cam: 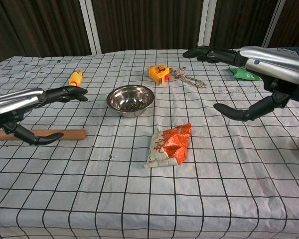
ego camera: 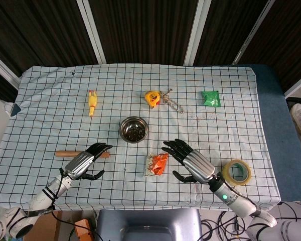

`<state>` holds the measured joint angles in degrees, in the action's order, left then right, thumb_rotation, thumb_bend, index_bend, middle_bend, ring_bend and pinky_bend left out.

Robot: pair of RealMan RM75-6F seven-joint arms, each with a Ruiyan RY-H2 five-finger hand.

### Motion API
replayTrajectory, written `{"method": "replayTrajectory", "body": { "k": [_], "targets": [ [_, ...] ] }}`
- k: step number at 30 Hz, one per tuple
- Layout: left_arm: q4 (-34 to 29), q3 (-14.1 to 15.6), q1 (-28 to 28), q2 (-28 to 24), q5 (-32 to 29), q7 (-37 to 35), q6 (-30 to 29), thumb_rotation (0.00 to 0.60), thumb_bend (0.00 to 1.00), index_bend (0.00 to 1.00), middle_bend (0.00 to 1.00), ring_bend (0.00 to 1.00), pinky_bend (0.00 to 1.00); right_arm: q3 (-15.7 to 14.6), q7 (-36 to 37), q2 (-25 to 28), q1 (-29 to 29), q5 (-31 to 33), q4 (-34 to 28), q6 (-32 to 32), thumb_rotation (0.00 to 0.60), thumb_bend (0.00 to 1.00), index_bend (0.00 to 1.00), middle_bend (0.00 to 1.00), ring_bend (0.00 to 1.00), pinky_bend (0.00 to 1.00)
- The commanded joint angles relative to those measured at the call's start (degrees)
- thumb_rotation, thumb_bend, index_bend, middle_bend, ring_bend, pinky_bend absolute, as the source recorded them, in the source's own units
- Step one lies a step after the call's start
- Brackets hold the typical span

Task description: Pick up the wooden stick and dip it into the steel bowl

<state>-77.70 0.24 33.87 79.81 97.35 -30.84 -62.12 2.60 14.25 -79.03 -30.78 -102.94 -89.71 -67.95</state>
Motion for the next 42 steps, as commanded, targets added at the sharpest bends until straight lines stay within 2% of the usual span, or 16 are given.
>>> {"method": "replayTrajectory", "body": {
  "k": [1,9,13,16,22,25,29,36,42],
  "targets": [
    [0.3,0.4,0.1,0.2,-0.3,-0.2,-0.2,0.6,0.39,0.0,0.09,0.0,0.05,-0.4,-0.5,0.5,0.1,0.4,-0.5,-0.4,0.6,0.38,0.0,0.01,0.0,0.0],
    [1.0,0.9,0.6,0.7,-1.1,0.3,-0.6,0.6,0.39,0.0,0.09,0.0,0.05,-1.0,-1.6,2.0,0.5,0.9,-1.4,-2.2,0.6,0.38,0.0,0.01,0.0,0.0],
    [1.7,-0.2,-0.5,1.0,-3.9,5.1,-1.3,0.6,0.39,0.0,0.09,0.0,0.05,-1.6,-1.3,3.2,1.1,1.0,-1.3,-3.6,0.6,0.38,0.0,0.01,0.0,0.0],
    [3.1,-0.9,-2.6,0.8,-7.8,13.7,-1.8,0.6,0.39,0.0,0.08,0.0,0.05,-3.3,-1.5,5.9,3.0,0.2,-1.4,-6.0,0.6,0.38,0.0,0.01,0.0,0.0],
    [5.5,-1.4,-7.0,2.5,-15.7,40.2,-3.5,0.6,0.38,0.02,0.09,0.0,0.04,-6.0,-7.4,10.0,10.4,-0.1,0.9,-15.0,0.6,0.38,0.0,0.01,0.0,0.0],
    [6.1,-1.0,-7.8,5.4,-16.7,48.8,-4.7,0.6,0.37,0.05,0.13,0.0,0.03,-7.0,-7.4,10.9,12.9,1.0,1.0,-16.7,0.6,0.38,0.0,0.01,0.0,0.0],
    [9.4,-0.7,-8.2,9.8,-16.0,54.6,-6.3,0.6,0.36,0.1,0.18,0.02,0.03,-9.0,-7.1,13.2,14.6,2.3,-0.8,-15.5,0.6,0.38,0.0,0.0,0.0,0.0],
    [15.0,-1.3,-8.0,14.6,-16.8,56.8,-5.2,0.6,0.36,0.17,0.2,0.05,0.05,-10.2,-8.7,13.8,16.7,1.7,-1.0,-16.0,0.6,0.38,0.0,0.0,0.0,0.0],
    [18.1,-2.1,-7.6,16.5,-16.1,56.7,-6.2,0.6,0.36,0.24,0.22,0.07,0.07,-10.3,-10.1,14.9,16.7,4.3,-2.5,-12.1,0.6,0.38,0.0,0.0,0.0,0.0]
  ]
}}
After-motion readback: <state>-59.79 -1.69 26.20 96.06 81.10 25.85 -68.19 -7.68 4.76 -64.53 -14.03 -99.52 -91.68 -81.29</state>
